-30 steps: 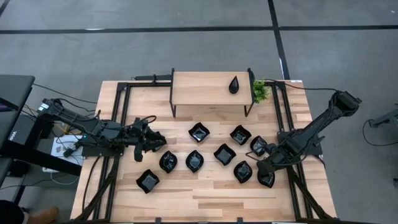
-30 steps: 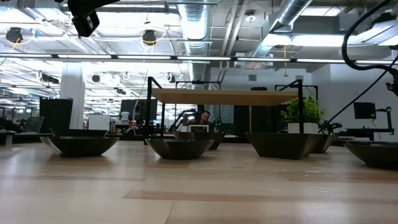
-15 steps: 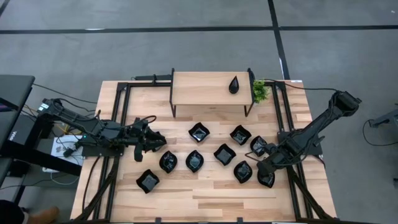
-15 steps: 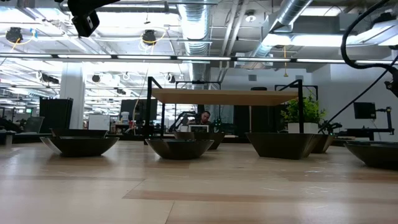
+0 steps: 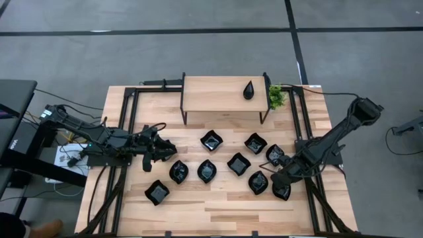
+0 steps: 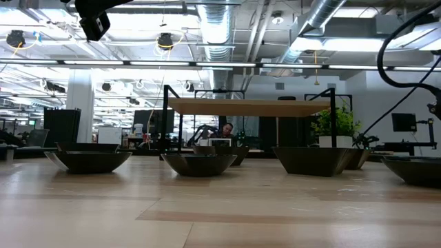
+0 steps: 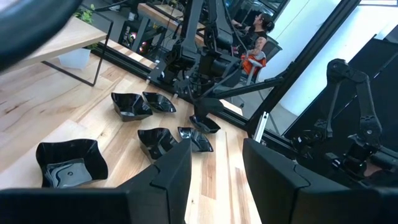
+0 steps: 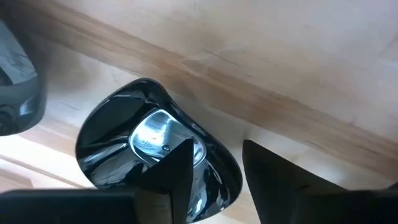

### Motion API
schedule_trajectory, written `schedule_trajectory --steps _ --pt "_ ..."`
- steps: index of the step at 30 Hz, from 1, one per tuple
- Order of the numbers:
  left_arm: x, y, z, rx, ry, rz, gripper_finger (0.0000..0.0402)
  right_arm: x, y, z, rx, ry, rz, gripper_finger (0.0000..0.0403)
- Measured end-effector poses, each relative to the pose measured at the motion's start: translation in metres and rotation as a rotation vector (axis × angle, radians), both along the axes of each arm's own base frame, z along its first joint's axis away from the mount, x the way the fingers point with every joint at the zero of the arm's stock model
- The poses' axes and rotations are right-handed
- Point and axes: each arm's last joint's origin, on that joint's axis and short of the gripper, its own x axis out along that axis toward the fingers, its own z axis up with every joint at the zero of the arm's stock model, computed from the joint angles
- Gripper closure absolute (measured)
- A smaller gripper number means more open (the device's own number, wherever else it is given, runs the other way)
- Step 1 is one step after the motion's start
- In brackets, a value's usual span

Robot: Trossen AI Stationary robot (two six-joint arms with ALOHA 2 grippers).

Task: Pick & Place Mini shaped plates
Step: Put the leaf-shaped plate on the shelf

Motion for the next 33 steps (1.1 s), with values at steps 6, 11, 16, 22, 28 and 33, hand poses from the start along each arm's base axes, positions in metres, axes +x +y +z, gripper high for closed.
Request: schedule_trajectory --steps 6,11,16,22,28,33 --pt "0.0000 0.0000 0.0001 0.000 0.000 0.000 0.0257 -0.0019 0.0019 0.0000 -0.002 -0.001 0.021 0.0269" --pt "0.0000 0.0000 0.0003 -0.001 -0.003 0.000 0.0257 -0.0032 0.0034 0.0000 -0.004 0.000 0.030 0.0269" --pt "0.0001 0.0000 0.0005 -0.002 -0.005 0.000 0.0257 -0.0029 0.0030 -0.0001 -0.017 -0.012 0.026 0.0269" --pt "0.0001 0.0000 0.0005 -0.002 -0.005 0.000 0.0257 -0.0026 0.0026 -0.0002 -0.027 -0.020 0.024 0.0269" --pt "0.0001 0.0001 0.0006 -0.002 -0.006 0.004 0.0257 -0.0026 0.0026 -0.0001 -0.027 -0.021 0.024 0.0280" --pt "0.0001 0.0003 0.0007 -0.002 -0.007 0.011 0.0257 -0.0026 0.0025 0.0002 -0.026 -0.023 0.024 0.0294"
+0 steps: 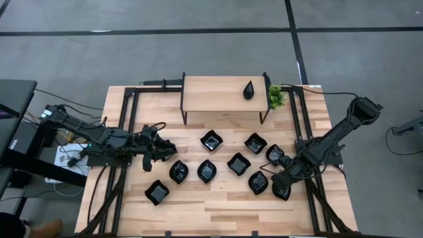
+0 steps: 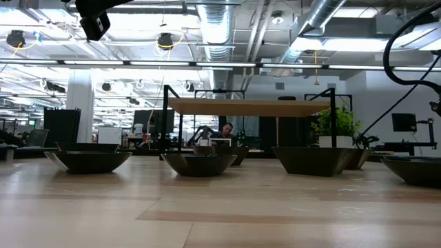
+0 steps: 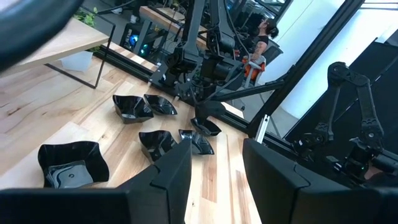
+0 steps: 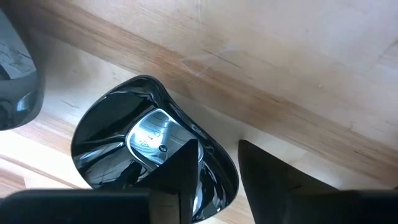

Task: Pick & Place Mini shaped plates
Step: Put the leaf-shaped plate on the shelf

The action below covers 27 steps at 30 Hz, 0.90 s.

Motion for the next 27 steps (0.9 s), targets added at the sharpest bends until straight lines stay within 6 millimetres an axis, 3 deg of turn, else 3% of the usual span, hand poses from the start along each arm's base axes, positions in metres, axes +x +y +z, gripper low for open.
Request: schedule_trajectory --steps 27 --pt "0.0001 -0.0001 0.0014 -0.006 -0.014 0.000 0.0257 0.0004 0.0004 0.0003 0.003 -0.006 0.009 0.0295"
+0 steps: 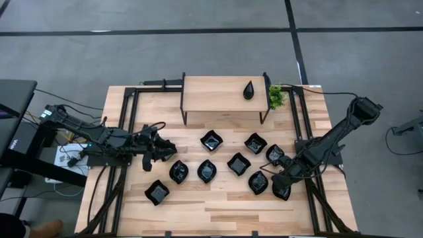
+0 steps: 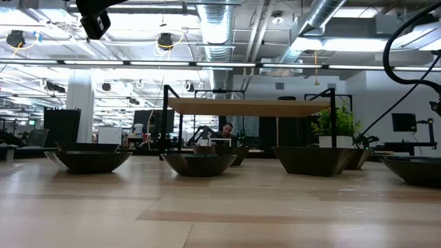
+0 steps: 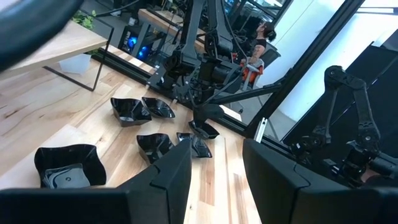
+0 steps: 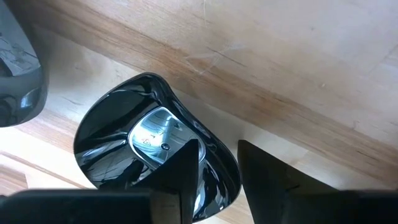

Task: Pick & Place Mini shaped plates
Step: Put the leaf-shaped plate on the shelf

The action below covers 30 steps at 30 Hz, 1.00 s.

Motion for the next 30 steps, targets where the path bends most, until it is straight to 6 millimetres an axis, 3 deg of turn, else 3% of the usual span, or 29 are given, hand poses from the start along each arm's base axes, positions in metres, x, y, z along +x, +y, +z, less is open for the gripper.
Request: schedule_trajectory --steps 14,30 --pt "0.000 0.000 0.000 -0.001 -0.003 0.000 0.0257 0.002 0.002 0.014 -0.029 0.026 0.015 0.0336" --pt "0.000 0.000 0.000 -0.001 -0.004 0.000 0.0257 0.003 0.002 0.015 -0.042 0.007 0.008 0.0380"
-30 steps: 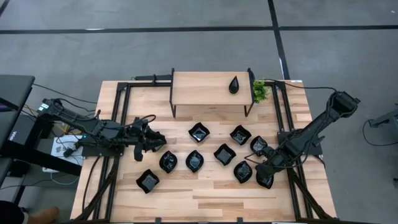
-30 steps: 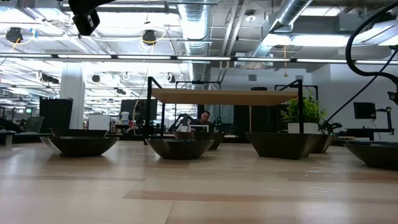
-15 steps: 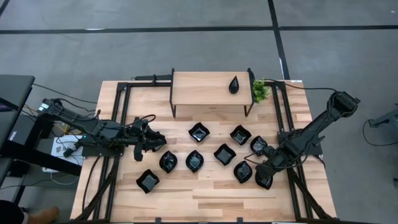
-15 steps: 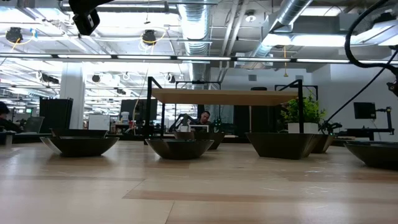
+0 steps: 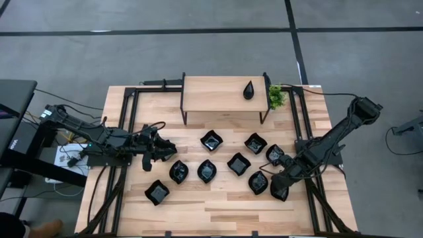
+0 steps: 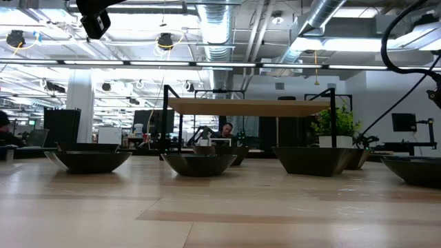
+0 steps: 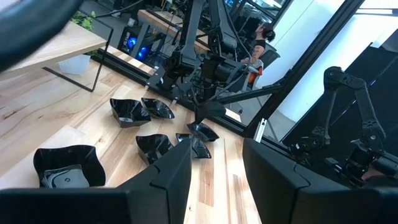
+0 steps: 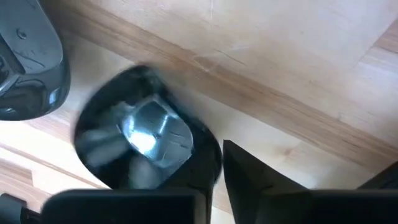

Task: Pick & Place Mini shaped plates
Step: Put the leaf-shaped plate on the shelf

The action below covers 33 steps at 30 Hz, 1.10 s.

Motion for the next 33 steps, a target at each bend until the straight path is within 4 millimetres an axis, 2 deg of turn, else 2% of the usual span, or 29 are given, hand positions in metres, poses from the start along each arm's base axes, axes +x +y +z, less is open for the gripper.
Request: schedule_trajectory --steps 3,14,26,33 --pt "0.000 0.000 0.000 0.000 0.000 0.000 0.0257 0.000 0.000 0.000 0.000 -0.001 0.000 0.0398" --pt "0.000 0.000 0.000 0.000 0.000 0.000 0.0257 0.000 0.000 0.001 -0.006 -0.009 -0.003 0.0400" --pt "0.000 0.000 0.000 0.001 0.000 0.000 0.0257 -0.006 -0.005 0.040 -0.059 0.039 0.013 0.0402" --pt "0.000 0.000 0.000 0.007 0.000 0.000 0.0257 -0.008 -0.007 0.043 -0.062 0.036 0.012 0.0403"
